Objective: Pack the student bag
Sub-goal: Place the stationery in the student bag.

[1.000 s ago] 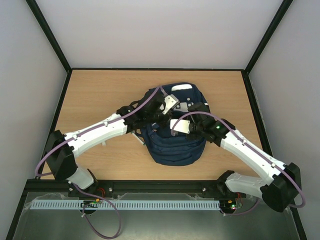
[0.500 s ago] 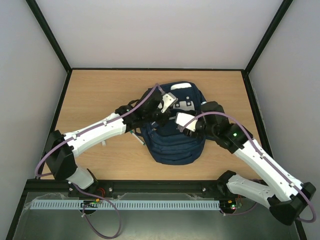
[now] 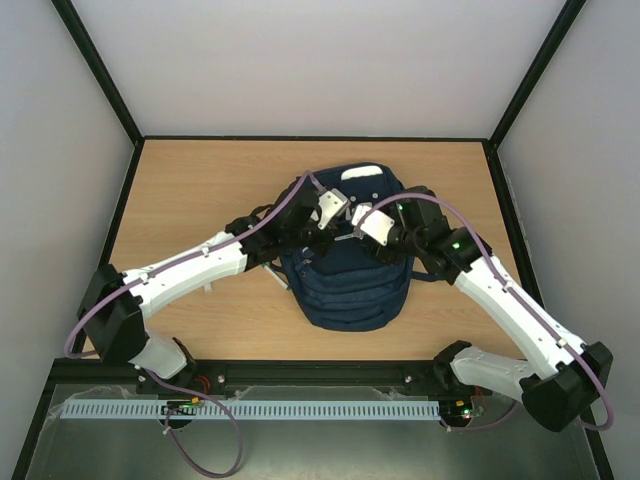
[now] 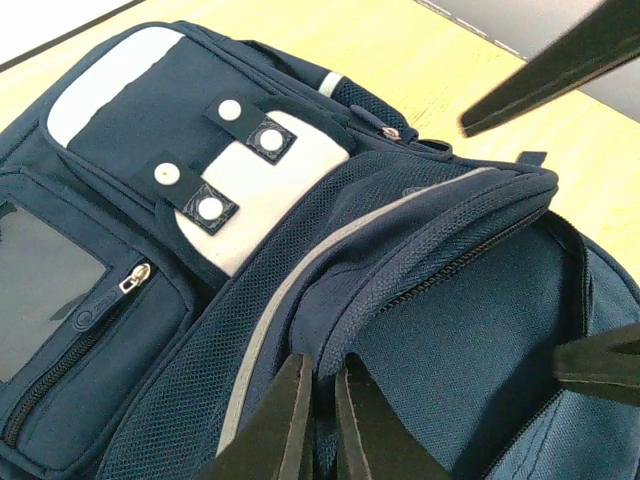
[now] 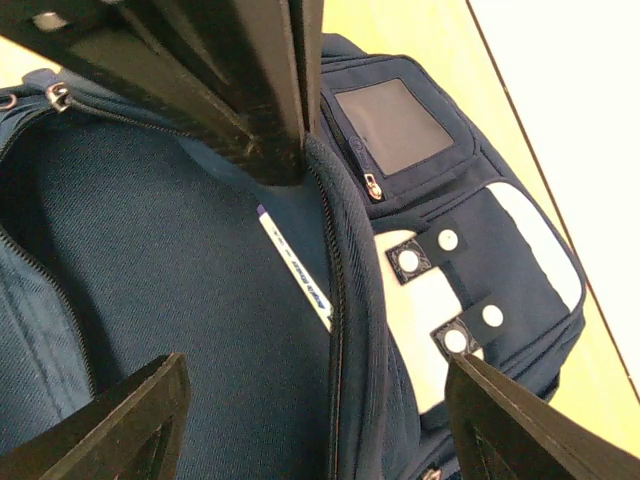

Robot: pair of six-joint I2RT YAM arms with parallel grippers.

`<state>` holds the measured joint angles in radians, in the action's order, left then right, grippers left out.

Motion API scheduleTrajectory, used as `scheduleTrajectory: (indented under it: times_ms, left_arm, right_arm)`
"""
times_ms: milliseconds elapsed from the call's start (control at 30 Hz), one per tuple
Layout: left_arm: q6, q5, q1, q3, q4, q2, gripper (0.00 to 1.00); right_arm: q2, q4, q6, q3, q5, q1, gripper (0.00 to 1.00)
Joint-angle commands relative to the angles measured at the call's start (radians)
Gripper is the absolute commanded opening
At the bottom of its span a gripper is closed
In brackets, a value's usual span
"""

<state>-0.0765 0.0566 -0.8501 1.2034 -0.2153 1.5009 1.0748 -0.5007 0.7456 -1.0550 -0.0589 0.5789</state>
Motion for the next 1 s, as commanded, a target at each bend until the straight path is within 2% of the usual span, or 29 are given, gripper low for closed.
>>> scheduleTrajectory:
  times_ms: [0,167,233,267,367,433,500,567,667,700,767,867,967]
  left_arm:
    - [-0.02,0.001,0.022,-0.004,0.112,-0.07,0.03]
    - [-0.033,0.011,0.022,-0.02,0.13,-0.093,0.03]
    - [-0.036,0.017,0.023,-0.022,0.133,-0.104,0.03]
    - [-0.037,0.016,0.022,-0.023,0.133,-0.108,0.03]
    - [-0.047,-0.001,0.023,-0.031,0.129,-0.12,0.07]
    - [-0.065,-0.02,0.024,-0.04,0.119,-0.132,0.2]
    - [-0.096,-0.05,0.025,-0.067,0.112,-0.16,0.39]
    - [-0.137,-0.101,0.026,-0.115,0.114,-0.209,0.55]
    - [-0.236,-0.237,0.033,-0.206,0.102,-0.297,0.73]
    - [-0.277,-0.272,0.049,-0.231,0.082,-0.317,0.73]
    - [-0.374,-0.303,0.103,-0.27,0.016,-0.329,0.67]
    - [-0.484,-0.309,0.186,-0.356,-0.053,-0.307,0.47]
    - [-0.536,-0.193,0.23,-0.456,0.027,-0.254,0.3]
  right_arm:
    - [0.05,0.061,-0.046,-0.035,-0.033,-0.008,0.71]
    - [0.103,0.138,-0.069,-0.013,-0.089,-0.008,0.69]
    - [0.124,0.16,-0.081,-0.008,-0.101,-0.008,0.64]
    - [0.135,0.169,-0.087,-0.009,-0.101,-0.008,0.57]
    - [0.148,0.2,-0.127,-0.002,-0.092,-0.012,0.28]
    - [0.142,0.224,-0.156,0.007,-0.083,-0.022,0.12]
    - [0.135,0.242,-0.177,0.014,-0.065,-0.034,0.02]
    - [0.13,0.256,-0.204,0.017,-0.036,-0.051,0.01]
    - [0.115,0.274,-0.27,0.017,-0.009,-0.091,0.01]
    - [0.106,0.28,-0.295,0.016,-0.002,-0.105,0.01]
    - [0.083,0.295,-0.352,0.013,0.023,-0.129,0.01]
    - [0.042,0.322,-0.428,0.006,0.085,-0.164,0.01]
    - [0.017,0.314,-0.465,-0.021,0.095,-0.211,0.01]
